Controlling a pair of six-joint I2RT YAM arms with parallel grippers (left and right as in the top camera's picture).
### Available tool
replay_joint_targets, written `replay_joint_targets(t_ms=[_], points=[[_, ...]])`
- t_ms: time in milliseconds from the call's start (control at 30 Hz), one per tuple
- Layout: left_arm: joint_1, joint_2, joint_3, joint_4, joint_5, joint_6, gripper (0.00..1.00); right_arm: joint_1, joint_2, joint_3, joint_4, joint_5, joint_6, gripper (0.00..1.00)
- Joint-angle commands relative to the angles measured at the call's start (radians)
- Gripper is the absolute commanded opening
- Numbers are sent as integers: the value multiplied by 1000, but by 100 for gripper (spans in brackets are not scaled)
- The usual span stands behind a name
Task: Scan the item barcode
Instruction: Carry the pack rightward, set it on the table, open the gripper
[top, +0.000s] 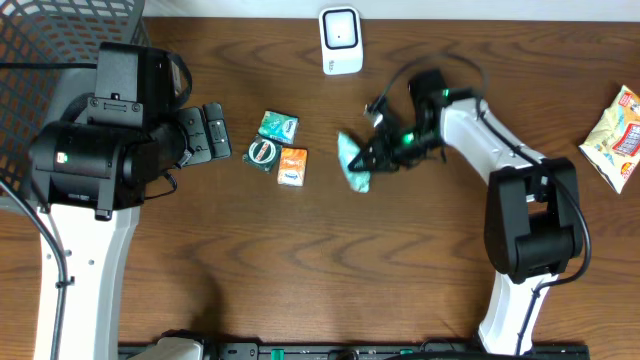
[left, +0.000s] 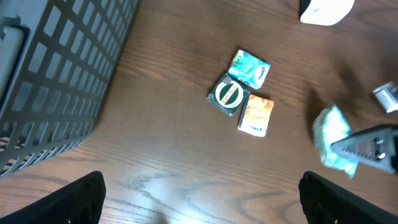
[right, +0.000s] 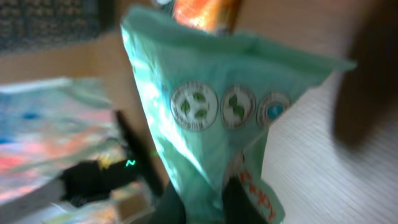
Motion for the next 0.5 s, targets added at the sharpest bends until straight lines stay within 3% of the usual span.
replay_joint_targets(t_ms=[0, 133, 200, 267, 467], points=[[3, -2, -6, -4, 6, -5, 98, -19, 5, -110, 73, -275, -30, 1], [3, -2, -6, -4, 6, -5, 98, -67, 5, -221, 209, -151, 127, 2], [3, -2, -6, -4, 6, -5, 98, -94, 5, -225, 210, -68, 140, 9], [3, -2, -6, -4, 6, -5, 98, -123, 4, -216, 195, -9, 140, 18], [3, -2, -6, -4, 6, -5, 98, -219, 2, -90, 24, 165, 140, 26]])
